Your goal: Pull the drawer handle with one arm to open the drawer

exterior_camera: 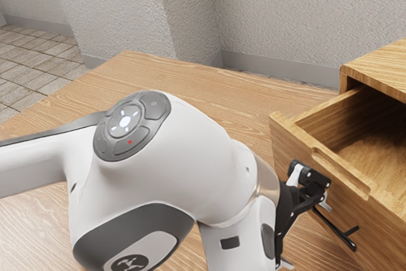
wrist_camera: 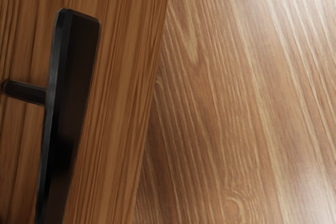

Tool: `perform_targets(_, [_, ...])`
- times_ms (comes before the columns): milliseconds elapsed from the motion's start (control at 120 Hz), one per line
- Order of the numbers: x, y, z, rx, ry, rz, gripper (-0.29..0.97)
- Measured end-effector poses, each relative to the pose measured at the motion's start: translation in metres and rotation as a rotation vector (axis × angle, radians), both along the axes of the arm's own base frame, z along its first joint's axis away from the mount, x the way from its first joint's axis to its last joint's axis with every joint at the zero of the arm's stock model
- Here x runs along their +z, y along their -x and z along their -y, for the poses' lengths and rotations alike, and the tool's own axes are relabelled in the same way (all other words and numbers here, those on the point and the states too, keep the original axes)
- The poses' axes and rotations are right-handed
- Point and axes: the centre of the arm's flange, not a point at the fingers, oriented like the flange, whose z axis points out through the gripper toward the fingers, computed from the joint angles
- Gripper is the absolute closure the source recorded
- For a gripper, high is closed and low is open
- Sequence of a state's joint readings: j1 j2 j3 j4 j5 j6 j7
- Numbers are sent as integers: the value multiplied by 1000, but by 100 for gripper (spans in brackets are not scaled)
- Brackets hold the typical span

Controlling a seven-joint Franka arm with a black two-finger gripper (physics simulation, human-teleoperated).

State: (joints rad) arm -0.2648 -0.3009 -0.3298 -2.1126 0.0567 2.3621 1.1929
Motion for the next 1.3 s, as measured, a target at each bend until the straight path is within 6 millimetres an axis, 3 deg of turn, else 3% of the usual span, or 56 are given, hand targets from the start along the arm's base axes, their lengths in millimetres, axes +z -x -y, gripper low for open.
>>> perform_targets(1183, [-3, 41, 2, -14, 10, -2, 0])
perform_targets(1300, [16, 56, 8, -34, 23, 37, 0])
